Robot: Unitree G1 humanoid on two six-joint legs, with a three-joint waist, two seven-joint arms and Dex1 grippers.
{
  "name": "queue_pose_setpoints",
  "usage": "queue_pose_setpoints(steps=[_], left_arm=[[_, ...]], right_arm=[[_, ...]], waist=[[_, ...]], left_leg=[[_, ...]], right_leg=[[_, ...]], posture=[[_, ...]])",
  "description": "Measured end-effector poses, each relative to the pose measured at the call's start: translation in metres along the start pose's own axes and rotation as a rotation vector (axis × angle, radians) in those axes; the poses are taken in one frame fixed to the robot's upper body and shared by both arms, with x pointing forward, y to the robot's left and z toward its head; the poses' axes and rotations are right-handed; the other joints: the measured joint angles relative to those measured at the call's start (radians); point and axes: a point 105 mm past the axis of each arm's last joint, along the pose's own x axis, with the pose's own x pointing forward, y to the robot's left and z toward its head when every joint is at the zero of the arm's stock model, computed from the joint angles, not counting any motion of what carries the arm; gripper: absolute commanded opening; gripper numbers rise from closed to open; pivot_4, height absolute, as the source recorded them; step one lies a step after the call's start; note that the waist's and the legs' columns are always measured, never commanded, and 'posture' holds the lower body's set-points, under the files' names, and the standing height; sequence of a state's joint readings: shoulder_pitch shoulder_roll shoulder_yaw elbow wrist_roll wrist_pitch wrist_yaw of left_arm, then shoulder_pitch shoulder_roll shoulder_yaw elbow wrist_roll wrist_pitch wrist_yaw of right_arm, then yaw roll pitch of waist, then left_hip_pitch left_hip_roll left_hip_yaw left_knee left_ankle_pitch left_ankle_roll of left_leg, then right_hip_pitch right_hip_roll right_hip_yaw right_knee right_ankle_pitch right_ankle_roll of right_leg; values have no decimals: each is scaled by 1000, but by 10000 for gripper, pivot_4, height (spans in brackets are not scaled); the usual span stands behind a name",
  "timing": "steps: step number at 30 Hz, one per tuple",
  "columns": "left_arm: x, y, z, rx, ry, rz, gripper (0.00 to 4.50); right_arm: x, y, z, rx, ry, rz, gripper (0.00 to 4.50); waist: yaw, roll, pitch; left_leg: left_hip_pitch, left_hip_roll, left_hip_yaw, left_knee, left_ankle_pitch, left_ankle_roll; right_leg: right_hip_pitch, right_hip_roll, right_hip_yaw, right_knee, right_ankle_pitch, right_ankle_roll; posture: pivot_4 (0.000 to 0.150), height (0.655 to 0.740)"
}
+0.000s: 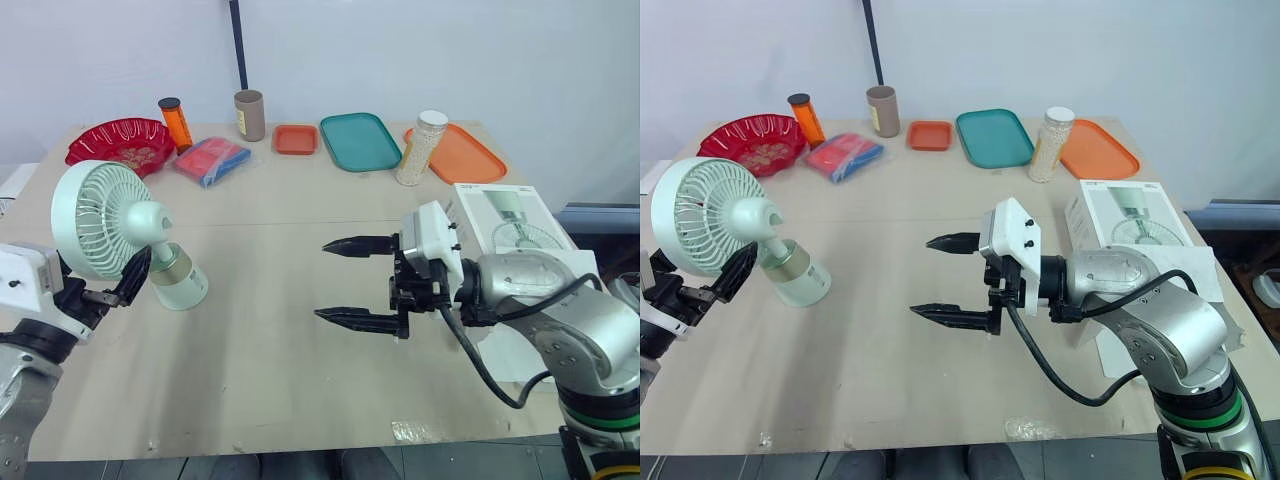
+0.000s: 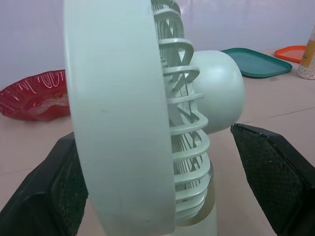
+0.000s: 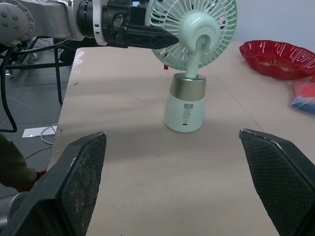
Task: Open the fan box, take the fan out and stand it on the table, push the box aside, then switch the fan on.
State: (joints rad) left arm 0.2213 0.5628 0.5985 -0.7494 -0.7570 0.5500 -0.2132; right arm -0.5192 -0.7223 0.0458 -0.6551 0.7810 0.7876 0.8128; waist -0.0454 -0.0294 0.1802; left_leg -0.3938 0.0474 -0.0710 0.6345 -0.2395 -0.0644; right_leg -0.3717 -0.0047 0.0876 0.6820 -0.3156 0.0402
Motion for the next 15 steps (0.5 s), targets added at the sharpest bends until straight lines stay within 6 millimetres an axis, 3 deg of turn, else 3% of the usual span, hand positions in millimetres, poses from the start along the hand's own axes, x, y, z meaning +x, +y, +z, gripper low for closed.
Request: queue_pose_setpoints(steps=[2, 13, 14, 15], left_arm=[[0, -1, 1, -2, 0, 1, 42517], [-8, 2, 12, 13, -10, 39, 42517], [-8, 2, 13, 10, -12, 41, 37645], [-9, 2, 13, 5, -13, 48, 37091]], right_arm=[[0, -1, 0, 1, 1, -6, 44607], [3, 1, -2, 10, 2, -1, 44607], [3, 1, -3, 12, 3, 2, 45000], [4, 1, -4, 18, 4, 5, 45000]], waist=[[0, 0, 0], [0, 0, 0], [0, 0, 0], [0, 0, 0]], left_leg=[[0, 0, 0, 0, 0, 0], [0, 0, 0, 0, 0, 0], [0, 0, 0, 0, 0, 0], [0, 0, 0, 0, 0, 0]], right_leg=[[0, 0, 0, 0, 0, 0], [0, 0, 0, 0, 0, 0], [0, 0, 0, 0, 0, 0], [0, 0, 0, 0, 0, 0]], posture=[[1500, 7400], [1500, 7400], [1500, 7400], [1500, 7400]])
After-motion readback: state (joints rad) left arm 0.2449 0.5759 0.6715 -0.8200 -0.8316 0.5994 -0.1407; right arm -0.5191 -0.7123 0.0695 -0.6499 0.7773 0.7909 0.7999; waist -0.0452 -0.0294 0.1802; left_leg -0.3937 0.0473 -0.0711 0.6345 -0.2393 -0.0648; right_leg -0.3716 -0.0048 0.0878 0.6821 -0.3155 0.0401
